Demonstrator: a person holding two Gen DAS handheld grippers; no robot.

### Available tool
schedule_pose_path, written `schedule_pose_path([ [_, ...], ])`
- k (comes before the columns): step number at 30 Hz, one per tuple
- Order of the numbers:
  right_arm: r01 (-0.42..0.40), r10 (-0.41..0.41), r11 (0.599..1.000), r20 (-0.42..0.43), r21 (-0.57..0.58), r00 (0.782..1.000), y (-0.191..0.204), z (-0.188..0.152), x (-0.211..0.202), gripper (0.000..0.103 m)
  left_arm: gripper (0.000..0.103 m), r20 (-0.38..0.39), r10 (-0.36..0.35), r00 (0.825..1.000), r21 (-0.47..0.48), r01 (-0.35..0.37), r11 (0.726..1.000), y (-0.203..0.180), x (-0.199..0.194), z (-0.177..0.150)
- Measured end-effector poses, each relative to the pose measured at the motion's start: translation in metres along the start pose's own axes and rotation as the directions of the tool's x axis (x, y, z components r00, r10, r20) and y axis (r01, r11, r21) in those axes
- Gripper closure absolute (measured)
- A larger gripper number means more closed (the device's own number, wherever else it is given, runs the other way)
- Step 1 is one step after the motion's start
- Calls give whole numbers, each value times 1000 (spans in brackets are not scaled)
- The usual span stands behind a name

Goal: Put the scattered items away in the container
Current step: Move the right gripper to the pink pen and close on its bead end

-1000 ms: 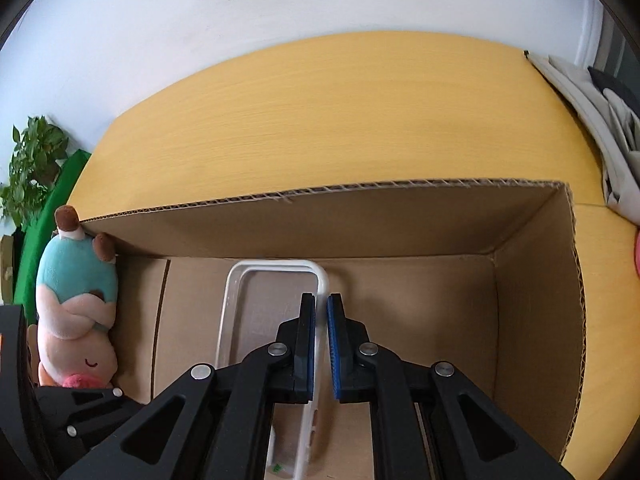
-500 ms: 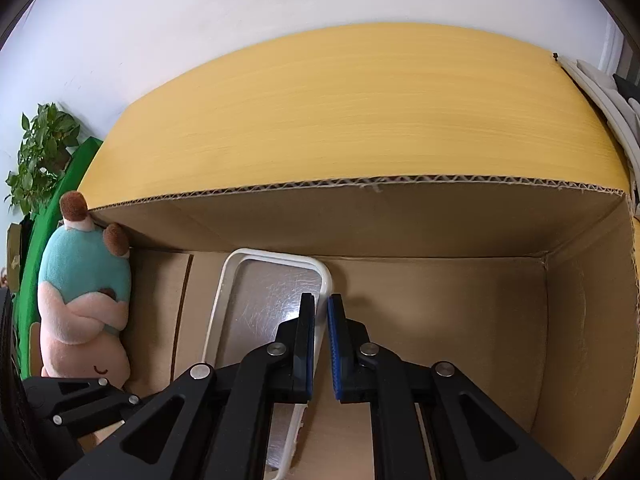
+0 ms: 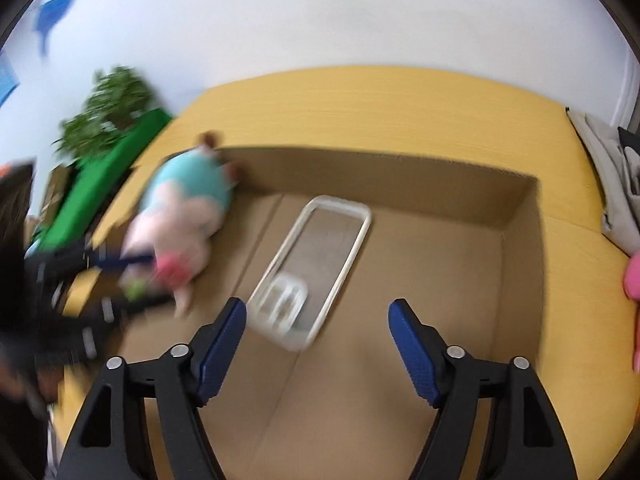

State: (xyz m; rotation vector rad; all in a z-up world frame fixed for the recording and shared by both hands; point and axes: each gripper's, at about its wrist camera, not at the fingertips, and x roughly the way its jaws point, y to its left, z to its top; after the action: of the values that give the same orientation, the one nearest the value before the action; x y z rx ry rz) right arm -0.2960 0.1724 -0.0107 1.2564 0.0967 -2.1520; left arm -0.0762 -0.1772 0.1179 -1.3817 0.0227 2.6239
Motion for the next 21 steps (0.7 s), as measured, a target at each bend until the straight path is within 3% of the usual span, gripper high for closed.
schedule_pose_path([
  [1,-7,7,1000,14,4,1000,-1,-19,-19,19,49,17,8,1000,-7,-8,1000,-16,16,11],
  [3,-11,10,1000,33,23,999,9,-42,-38,19,41,55,23,998,-41,-21,999,-28,0,-16],
  [4,-13,12,999,45,31,999,10,-55,-48,19,39,66,30,997,-52,-27,998,-56,6,-33],
  [8,10,-15,998,84,57,996,19,-96,-73,15,39,77,67,995,-71,-61,996,-90,27,-59],
  [15,56,-55,994,-14,94,998,6,-145,-49,17,39,-35,5,999,-73,-7,997,-99,85,-96],
  [18,129,-128,988,-14,87,992,6,-160,-44,18,39,-31,-28,999,-113,24,993,-100,110,-98],
  [21,142,-141,985,-16,98,990,9,-168,-49,19,39,-31,-63,998,-168,57,984,-90,116,-102],
])
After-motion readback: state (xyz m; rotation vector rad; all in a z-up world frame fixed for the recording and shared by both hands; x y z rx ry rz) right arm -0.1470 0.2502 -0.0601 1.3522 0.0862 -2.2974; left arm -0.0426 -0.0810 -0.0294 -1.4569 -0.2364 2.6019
